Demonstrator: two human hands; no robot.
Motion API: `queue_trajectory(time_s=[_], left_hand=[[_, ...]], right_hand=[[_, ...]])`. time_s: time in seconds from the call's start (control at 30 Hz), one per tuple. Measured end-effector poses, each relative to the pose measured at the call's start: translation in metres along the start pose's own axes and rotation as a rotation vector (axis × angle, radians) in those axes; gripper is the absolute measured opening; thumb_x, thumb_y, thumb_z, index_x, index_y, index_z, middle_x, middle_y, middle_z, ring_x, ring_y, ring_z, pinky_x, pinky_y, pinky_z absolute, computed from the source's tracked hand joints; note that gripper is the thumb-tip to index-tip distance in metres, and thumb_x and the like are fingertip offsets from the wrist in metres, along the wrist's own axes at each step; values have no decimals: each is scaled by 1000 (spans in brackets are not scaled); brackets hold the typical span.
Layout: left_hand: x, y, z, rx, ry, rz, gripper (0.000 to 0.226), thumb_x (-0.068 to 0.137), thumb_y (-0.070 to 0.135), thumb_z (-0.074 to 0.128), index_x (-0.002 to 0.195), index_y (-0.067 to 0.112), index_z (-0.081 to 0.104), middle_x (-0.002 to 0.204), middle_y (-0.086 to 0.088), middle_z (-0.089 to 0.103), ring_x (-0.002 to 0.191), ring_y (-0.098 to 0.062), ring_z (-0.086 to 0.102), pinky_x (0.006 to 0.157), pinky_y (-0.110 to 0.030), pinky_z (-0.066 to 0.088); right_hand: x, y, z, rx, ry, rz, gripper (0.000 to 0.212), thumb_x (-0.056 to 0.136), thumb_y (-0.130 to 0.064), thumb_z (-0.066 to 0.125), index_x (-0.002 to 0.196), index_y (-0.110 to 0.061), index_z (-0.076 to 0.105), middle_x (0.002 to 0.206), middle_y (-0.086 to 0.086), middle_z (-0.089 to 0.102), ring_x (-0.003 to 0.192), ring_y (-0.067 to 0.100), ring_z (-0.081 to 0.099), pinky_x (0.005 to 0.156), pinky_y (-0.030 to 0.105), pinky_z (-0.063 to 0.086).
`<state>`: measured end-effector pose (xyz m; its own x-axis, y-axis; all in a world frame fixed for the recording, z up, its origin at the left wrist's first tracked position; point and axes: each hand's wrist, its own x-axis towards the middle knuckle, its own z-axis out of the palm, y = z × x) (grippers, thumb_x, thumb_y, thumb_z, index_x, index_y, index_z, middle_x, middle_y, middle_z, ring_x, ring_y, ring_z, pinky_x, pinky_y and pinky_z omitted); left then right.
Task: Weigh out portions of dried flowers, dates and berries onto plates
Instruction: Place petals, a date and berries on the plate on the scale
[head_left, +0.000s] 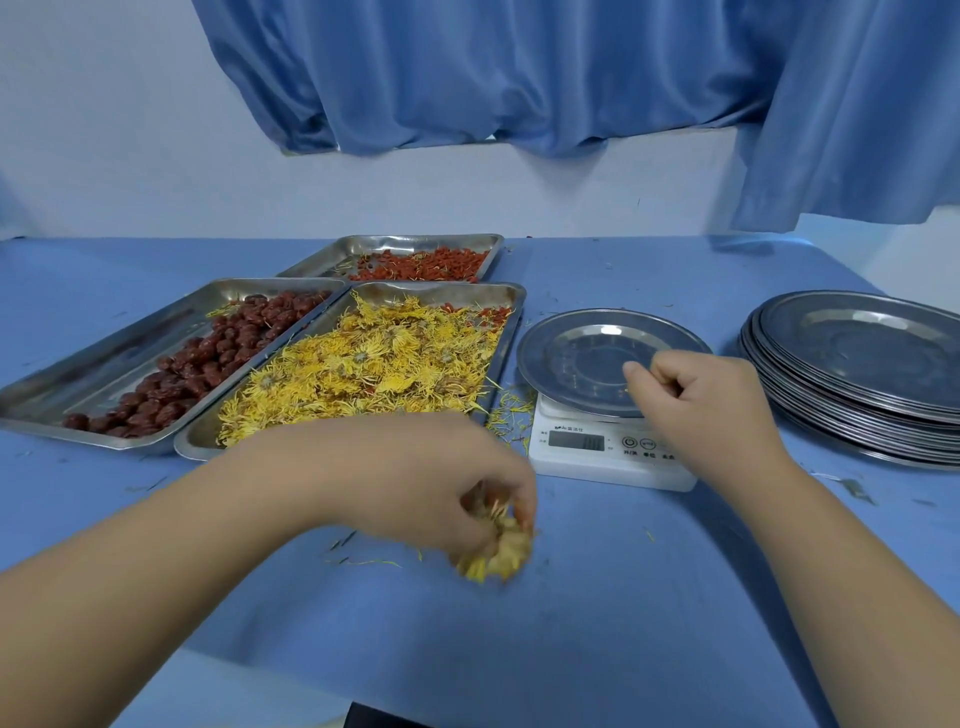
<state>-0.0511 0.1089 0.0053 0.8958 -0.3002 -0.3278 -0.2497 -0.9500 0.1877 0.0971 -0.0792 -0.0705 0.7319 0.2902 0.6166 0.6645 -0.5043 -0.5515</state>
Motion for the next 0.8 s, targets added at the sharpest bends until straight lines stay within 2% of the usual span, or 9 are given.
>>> queue_trajectory(time_s=[0.1,0.17,0.27,0.37,0.4,0.47,0.57,0.7,0.8], left_hand=[[15,-1,-15,-86,129,38,18,86,37,68,94,50,58,85,35,58,77,8,55,61,-8,39],[34,-4,-29,-152,204,47,16,86,38,68,97,47,62,83,40,56,76,11,55,62,-6,39],[73,-13,-48,-211,313,53,17,87,36,67,103,40,66,85,22,65,70,11,58,59,-6,42],[114,-21,-66,-212,412,0,20,89,29,65,109,31,67,85,17,64,64,15,55,57,-2,38],[126,-22,-69,-222,431,-12,20,90,26,64,109,29,68,83,17,64,64,13,55,60,-3,39],[147,-24,-72,-209,427,-36,21,90,21,61,109,25,69,86,14,67,73,4,59,76,-15,46],[167,-26,-67,-91,337,-97,28,91,24,60,118,23,68,110,5,69,96,-11,62,88,-25,47],[169,-33,-62,-108,330,-79,32,92,31,58,124,29,64,115,10,61,92,-5,53,79,-19,38],[159,-44,-63,-200,427,-36,29,92,37,60,121,35,64,97,23,55,75,13,49,65,-4,30]], right_hand=[[2,4,-3,40,42,32,50,85,-24,59,52,-16,24,46,-1,24,48,13,25,48,27,25],[5,7,-8,78,88,68,49,85,-23,60,52,-16,24,48,-2,27,48,12,25,46,23,21],[9,12,-14,117,155,122,48,85,-23,59,52,-15,24,49,-2,24,49,11,25,46,22,20],[10,17,-17,151,189,169,49,86,-24,59,53,-16,23,50,-3,22,50,11,22,46,24,19],[11,18,-17,164,192,178,50,86,-24,59,53,-15,23,50,-3,23,50,10,22,46,24,19],[11,20,-16,182,188,186,50,86,-23,59,52,-16,23,48,-5,22,49,10,22,45,23,20],[11,21,-14,172,173,175,52,86,-23,61,52,-19,22,47,-4,24,48,10,22,44,21,21],[10,19,-11,128,147,146,53,86,-23,62,51,-18,22,45,-3,24,47,11,24,44,22,21],[4,10,-6,30,72,59,53,86,-22,64,51,-20,24,44,-4,22,47,12,23,47,32,27]])
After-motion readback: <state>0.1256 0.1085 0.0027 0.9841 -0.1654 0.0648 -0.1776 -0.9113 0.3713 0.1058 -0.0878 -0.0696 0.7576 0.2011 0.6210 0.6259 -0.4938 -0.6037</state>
